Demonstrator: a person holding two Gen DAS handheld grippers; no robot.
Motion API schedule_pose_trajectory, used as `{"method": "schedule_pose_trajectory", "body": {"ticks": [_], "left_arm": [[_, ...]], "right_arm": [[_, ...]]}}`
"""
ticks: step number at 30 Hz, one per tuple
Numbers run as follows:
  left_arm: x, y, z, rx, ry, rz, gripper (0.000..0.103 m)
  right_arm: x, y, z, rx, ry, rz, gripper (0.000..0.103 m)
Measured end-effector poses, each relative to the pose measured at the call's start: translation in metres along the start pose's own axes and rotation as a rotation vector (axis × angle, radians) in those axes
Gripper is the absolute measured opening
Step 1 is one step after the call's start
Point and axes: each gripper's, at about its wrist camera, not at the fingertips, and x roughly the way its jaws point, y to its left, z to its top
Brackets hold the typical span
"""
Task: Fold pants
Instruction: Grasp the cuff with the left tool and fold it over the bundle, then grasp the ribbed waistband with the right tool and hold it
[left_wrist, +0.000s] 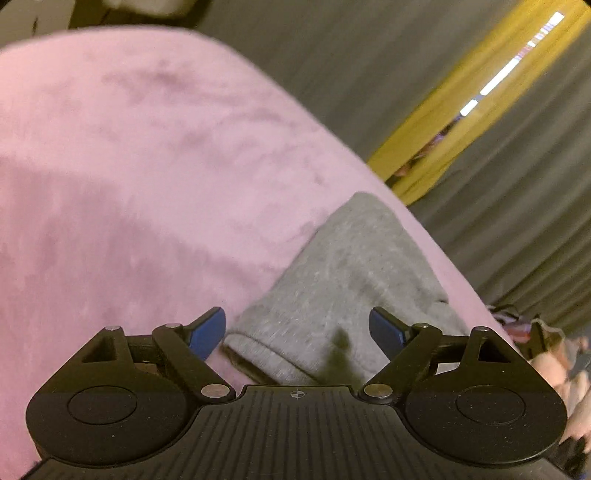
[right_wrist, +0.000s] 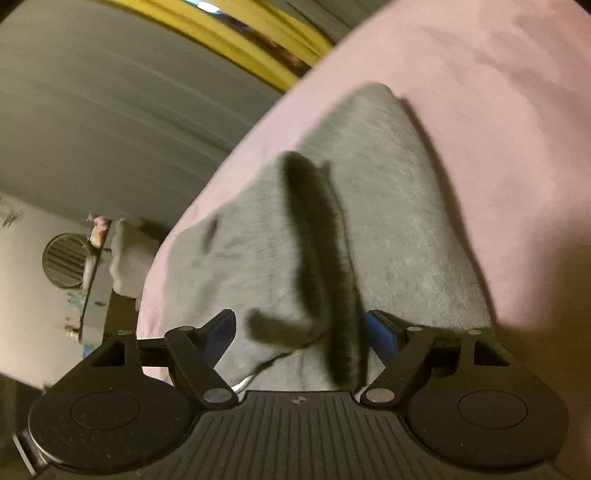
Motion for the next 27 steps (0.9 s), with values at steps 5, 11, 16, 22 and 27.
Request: {"method": "schedule_pose_trajectory", "body": {"ticks": [5,11,16,22,27], "left_arm": [[0.002,0.009,-0.004,-0.031,-0.017,0.028,0.088],[-0.002,0.017,-0.004,-0.077,-0.029,0.004,0.088],[-0.001,0.017,-0.003,-0.078,-0.017,0.011,0.088],[-0.002,0.022,-0.004,-0.104,-0.021,-0.005,0.088],[-0.002,0.025,-0.003,-0.128,-0.016,-0.015,0.088]], "right_arm": [[0.018,-0.009,0.012,0.118,-0.009,0.071,0.081],[0.017,0.005,0.012,0.034,0.041,0.082,0.047],[0.029,0.007,0.014,0.062,0.069,0.103,0.068],[0.054,0.022,0.011,0.115,0.077,0.081,0.070],[0.044,0.043,0.001,0.054,0.027,0.140,0.040]]}}
